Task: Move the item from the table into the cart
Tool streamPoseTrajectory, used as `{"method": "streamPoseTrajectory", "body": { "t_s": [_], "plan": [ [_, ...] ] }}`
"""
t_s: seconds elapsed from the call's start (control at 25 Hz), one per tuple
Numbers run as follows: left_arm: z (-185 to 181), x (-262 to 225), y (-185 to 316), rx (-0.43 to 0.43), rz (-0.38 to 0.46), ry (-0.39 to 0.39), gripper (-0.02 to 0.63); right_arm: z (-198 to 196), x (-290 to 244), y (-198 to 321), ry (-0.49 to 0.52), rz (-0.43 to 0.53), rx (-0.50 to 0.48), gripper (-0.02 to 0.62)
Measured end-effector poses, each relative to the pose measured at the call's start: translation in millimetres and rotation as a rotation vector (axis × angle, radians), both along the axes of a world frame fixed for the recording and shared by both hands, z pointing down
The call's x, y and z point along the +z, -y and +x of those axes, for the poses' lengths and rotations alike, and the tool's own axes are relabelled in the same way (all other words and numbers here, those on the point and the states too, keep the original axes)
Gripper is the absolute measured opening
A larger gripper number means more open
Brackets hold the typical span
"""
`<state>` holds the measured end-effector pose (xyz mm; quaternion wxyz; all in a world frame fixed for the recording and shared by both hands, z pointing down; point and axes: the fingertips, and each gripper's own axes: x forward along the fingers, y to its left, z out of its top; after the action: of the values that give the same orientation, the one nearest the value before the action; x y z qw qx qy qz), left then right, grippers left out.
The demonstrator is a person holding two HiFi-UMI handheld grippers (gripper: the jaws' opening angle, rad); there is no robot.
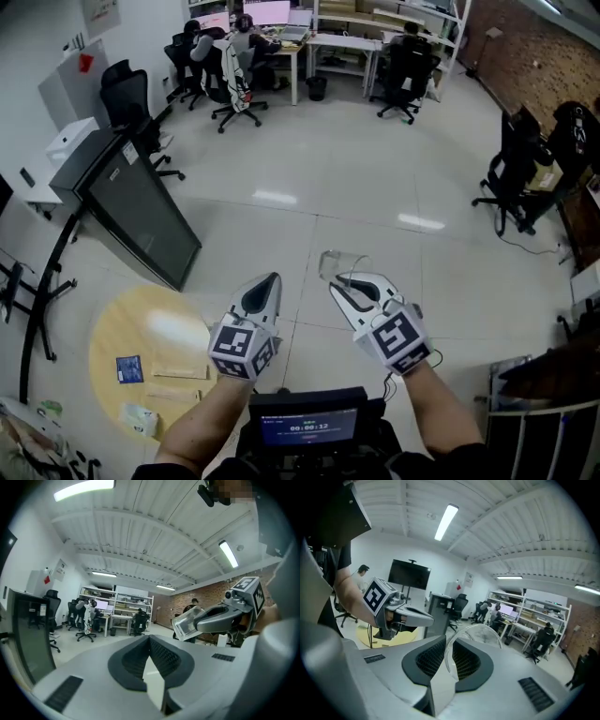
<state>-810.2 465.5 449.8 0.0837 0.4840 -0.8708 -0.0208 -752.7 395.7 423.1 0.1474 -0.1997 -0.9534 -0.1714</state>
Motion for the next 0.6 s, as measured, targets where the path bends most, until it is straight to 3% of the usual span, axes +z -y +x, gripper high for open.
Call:
{"method": "streamPoseTrajectory", "body": {
  "t_s": [0.4,0.6],
  "plan": [
    [17,-21,233,0.402,0.026,0.063,0.000,50,-16,218,0.061,-0.030,0.434,0.040],
    [78,-21,361,0.637,-0.004,0.142,0.000,119,-19,333,0.067,-0.029,0.663,0.040]
  ]
}}
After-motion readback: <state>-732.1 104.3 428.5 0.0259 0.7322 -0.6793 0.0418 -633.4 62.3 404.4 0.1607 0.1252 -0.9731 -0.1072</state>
